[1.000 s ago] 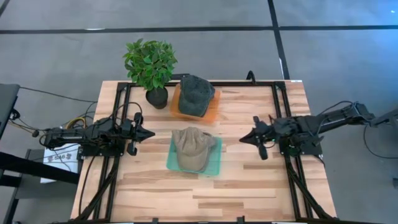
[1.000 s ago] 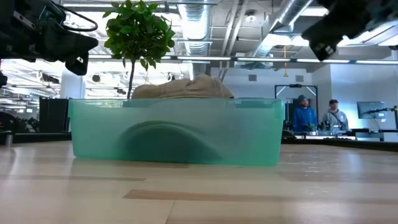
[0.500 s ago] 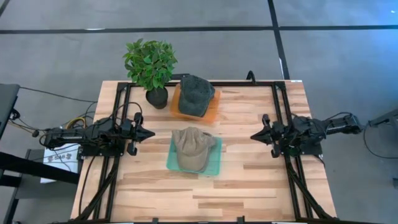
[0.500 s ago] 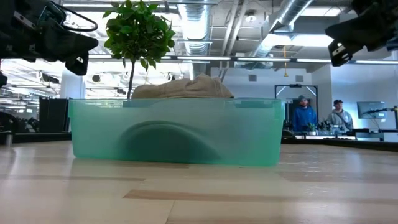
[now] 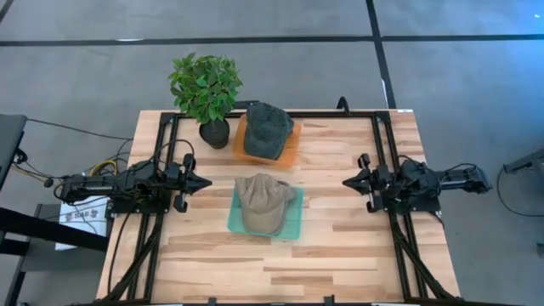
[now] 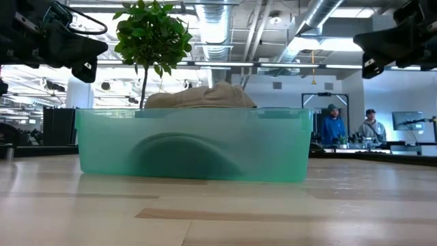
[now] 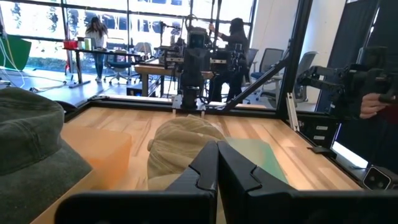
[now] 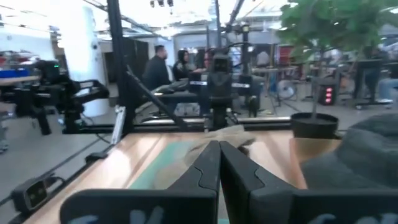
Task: Pick & Place hat
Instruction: Return to Home Position
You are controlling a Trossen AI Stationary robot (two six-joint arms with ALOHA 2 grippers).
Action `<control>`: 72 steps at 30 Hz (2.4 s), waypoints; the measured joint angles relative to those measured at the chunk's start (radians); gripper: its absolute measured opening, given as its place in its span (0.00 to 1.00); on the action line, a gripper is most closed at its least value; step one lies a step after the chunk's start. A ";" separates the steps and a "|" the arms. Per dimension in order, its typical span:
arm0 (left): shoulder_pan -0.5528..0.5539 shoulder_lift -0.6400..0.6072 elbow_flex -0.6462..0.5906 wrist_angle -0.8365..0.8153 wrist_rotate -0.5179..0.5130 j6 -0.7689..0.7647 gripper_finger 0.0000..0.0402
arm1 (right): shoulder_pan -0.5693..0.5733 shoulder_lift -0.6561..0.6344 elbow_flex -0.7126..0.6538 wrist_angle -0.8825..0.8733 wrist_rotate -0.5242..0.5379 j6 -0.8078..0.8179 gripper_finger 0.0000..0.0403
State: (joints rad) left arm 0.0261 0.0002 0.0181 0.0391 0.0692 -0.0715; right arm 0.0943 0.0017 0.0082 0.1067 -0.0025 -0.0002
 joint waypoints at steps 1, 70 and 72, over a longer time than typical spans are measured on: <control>0.000 0.000 0.000 0.000 0.000 0.000 0.00 | -0.011 0.000 0.000 -0.009 -0.020 0.005 0.00; 0.000 0.000 0.000 0.000 0.000 0.000 0.00 | -0.108 0.012 -0.004 -0.077 -0.095 0.072 0.00; 0.000 0.000 0.000 0.000 0.000 0.000 0.00 | -0.108 0.012 -0.004 -0.078 -0.095 0.072 0.00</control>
State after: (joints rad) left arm 0.0258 0.0002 0.0181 0.0391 0.0689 -0.0715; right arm -0.0139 0.0135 0.0044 0.0292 -0.0971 0.0715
